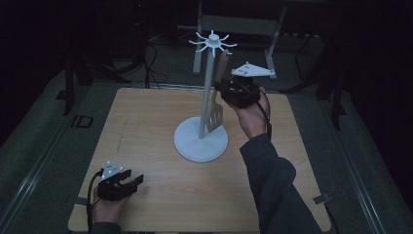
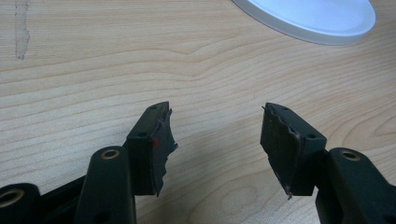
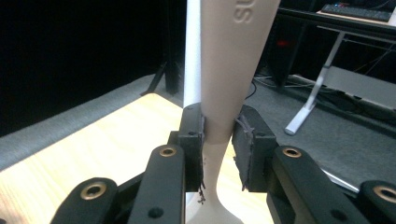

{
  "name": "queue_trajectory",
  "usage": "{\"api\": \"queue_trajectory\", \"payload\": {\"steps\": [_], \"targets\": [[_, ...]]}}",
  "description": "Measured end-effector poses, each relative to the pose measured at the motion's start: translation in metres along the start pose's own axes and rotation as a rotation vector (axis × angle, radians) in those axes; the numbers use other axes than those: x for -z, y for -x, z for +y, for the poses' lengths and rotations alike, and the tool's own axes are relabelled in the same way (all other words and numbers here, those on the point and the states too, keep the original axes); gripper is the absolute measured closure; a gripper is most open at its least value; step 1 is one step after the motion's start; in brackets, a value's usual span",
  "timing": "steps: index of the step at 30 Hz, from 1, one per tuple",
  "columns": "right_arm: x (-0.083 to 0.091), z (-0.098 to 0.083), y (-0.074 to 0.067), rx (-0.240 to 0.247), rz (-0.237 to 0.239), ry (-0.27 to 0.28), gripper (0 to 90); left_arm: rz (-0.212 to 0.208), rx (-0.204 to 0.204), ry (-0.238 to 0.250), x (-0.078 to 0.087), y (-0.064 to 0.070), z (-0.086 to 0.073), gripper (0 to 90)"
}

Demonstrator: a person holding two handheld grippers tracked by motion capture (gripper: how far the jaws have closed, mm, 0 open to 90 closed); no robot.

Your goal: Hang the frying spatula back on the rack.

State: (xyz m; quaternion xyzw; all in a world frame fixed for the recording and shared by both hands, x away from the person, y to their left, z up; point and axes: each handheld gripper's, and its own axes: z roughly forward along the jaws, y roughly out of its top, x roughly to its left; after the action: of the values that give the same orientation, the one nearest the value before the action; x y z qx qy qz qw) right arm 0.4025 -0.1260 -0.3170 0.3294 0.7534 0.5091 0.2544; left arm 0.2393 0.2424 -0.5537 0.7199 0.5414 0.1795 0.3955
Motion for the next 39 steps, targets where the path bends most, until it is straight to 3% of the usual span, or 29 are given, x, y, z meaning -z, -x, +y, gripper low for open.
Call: {"api": "queue_trajectory", "payload": {"steps": [16, 25, 39], "targets": [[0.006, -0.006, -0.006, 0.048, -0.012, 0.004, 57.8, 0.000, 0.001, 0.002, 0.000, 0.000, 0.000, 43.1], [0.010, -0.015, -0.003, 0.030, -0.012, -0.002, 51.2, 0.000, -0.002, 0.000, -0.001, 0.000, 0.001, 42.9], [0.017, -0.032, 0.003, -0.018, 0.014, -0.005, 49.2, 0.001, -0.004, 0.001, -0.001, 0.001, 0.001, 43.0]]}}
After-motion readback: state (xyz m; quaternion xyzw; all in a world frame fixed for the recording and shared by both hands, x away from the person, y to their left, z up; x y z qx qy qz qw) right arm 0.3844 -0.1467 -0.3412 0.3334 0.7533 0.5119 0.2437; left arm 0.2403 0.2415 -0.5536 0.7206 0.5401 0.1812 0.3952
